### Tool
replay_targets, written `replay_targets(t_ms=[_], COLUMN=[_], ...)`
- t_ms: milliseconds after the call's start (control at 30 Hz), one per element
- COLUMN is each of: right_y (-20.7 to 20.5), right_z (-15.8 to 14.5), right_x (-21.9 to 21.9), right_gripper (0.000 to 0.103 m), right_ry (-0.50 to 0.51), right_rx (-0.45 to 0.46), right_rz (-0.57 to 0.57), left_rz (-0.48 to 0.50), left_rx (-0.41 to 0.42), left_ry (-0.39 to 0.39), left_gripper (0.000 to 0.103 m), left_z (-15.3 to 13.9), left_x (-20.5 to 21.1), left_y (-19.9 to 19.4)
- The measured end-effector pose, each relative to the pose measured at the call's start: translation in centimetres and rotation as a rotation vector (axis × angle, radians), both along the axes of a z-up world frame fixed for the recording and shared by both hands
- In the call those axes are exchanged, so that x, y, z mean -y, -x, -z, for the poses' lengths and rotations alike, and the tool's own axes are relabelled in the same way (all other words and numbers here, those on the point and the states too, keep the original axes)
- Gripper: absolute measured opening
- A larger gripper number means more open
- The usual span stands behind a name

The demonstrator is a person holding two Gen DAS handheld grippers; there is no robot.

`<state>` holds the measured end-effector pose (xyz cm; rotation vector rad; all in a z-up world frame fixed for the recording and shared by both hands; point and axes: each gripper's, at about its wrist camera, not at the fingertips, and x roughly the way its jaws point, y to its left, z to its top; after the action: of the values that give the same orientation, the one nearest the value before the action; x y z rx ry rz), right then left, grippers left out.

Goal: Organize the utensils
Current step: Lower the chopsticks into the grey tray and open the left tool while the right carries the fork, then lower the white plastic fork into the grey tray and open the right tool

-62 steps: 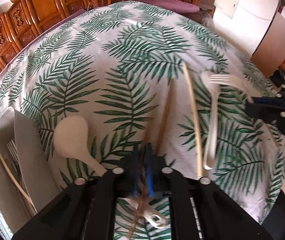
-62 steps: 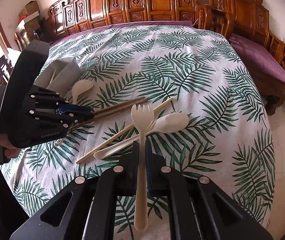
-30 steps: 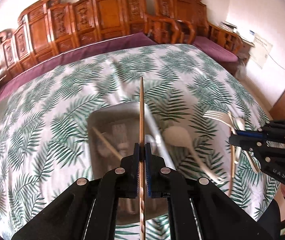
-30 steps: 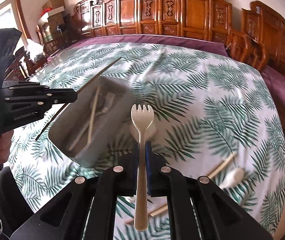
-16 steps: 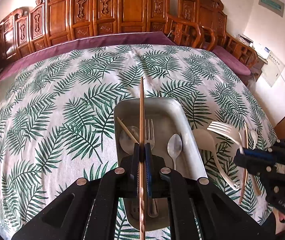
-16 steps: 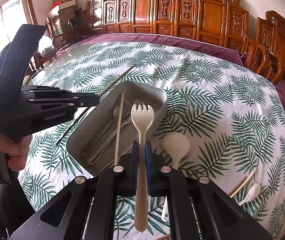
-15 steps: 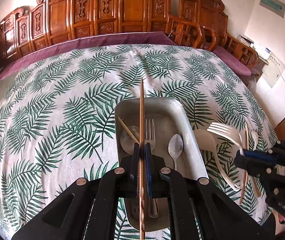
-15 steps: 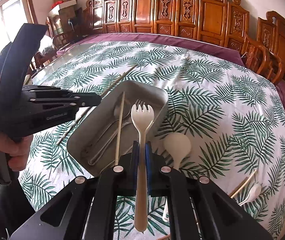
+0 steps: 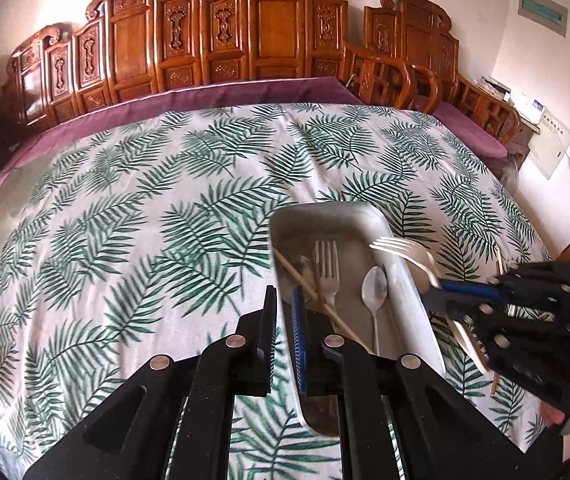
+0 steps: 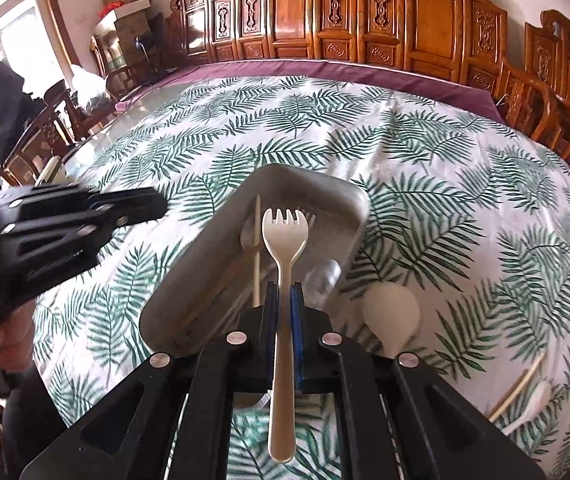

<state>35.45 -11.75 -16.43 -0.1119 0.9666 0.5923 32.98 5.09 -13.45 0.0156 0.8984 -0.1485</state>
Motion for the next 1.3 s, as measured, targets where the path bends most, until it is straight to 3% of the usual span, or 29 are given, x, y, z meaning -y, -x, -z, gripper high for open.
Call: replay_targets(t_ms=[100, 333, 700, 933, 1200, 1300], right_y=[-1.1, -3.0, -4.4, -3.6, -0.8, 0.4], right_z=[0.3, 0.3, 1.3, 0.7, -2.2, -3.0], right_x=[-0.9, -2.8, -3.9, -3.9, -0.7, 2.4], right_gripper=[0.008, 0.008, 0.009, 0.012, 0.014, 0.014], right_ry=[-0.027, -0.043, -0.05, -0.058, -0.054, -0.064], right_rx=[-0.026, -0.044, -0.099, -0.08, 0.014, 0.035], right_rz=[0.016, 0.047, 0.053, 0.028, 0.008, 0.027], left_rz=[-0.018, -0.057, -0.075, -0.071, -0.035, -0.019], left_rx=[0.02, 0.037, 0.023, 0.022, 0.043, 0.059], left_ry=[-0.016, 0.0, -0.025, -0.023, -0.027, -0.032], left_gripper=[0.021, 0.027, 0.03, 0.032, 0.037, 0.052], left_z=[-0.4, -0.4, 0.8, 0.9, -0.3, -0.9], left_x=[-1.2, -3.9, -5.4, -5.2, -3.3, -2.3], left_y=[1.0, 3.4, 4.3, 4.8, 5.7, 6.1])
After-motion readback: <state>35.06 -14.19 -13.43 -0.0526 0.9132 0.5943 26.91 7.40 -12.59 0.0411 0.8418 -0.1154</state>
